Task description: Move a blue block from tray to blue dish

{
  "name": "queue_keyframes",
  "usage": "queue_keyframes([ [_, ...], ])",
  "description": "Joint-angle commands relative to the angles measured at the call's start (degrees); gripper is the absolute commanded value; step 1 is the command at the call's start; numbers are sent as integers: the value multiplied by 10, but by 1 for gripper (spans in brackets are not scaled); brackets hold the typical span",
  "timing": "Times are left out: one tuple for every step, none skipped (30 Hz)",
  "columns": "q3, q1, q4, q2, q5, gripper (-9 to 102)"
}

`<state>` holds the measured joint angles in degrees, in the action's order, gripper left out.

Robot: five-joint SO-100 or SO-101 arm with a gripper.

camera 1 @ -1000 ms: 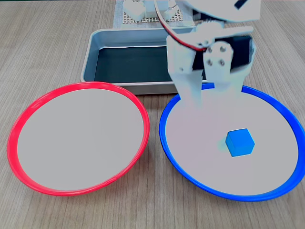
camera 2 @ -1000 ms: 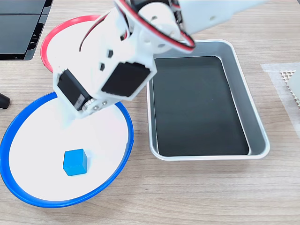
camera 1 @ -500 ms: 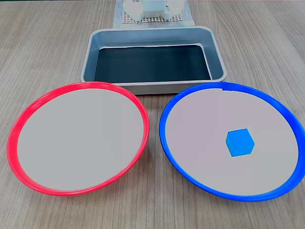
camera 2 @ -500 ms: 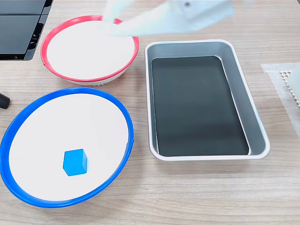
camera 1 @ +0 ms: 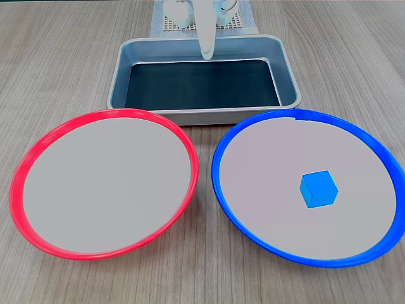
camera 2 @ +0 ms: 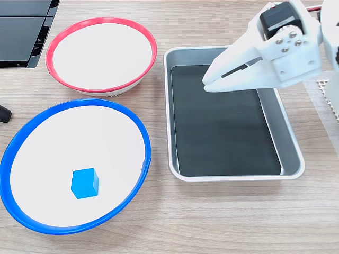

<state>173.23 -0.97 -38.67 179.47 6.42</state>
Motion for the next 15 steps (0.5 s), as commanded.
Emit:
queue_keyframes([
  [0, -4, -58, 27, 7, 0],
  [0, -4, -80, 37, 8, 0],
  [0, -5, -100, 45, 11, 0],
  [0, -6, -112, 54, 17, 0],
  [0, -7, -121, 62, 21, 0],
  [0, -7, -133, 71, 25, 0],
  [0, -7, -151, 86, 29, 0],
  [0, -8, -175, 105, 31, 0],
  [0, -7, -187, 112, 31, 0],
  [0, -7, -186, 112, 31, 0],
  [0, -7, -186, 112, 32, 0],
  [0, -7, -186, 112, 32, 0],
  [0, -7, -186, 112, 31, 0],
  [0, -6, -186, 112, 31, 0],
  [0, -6, -186, 112, 31, 0],
])
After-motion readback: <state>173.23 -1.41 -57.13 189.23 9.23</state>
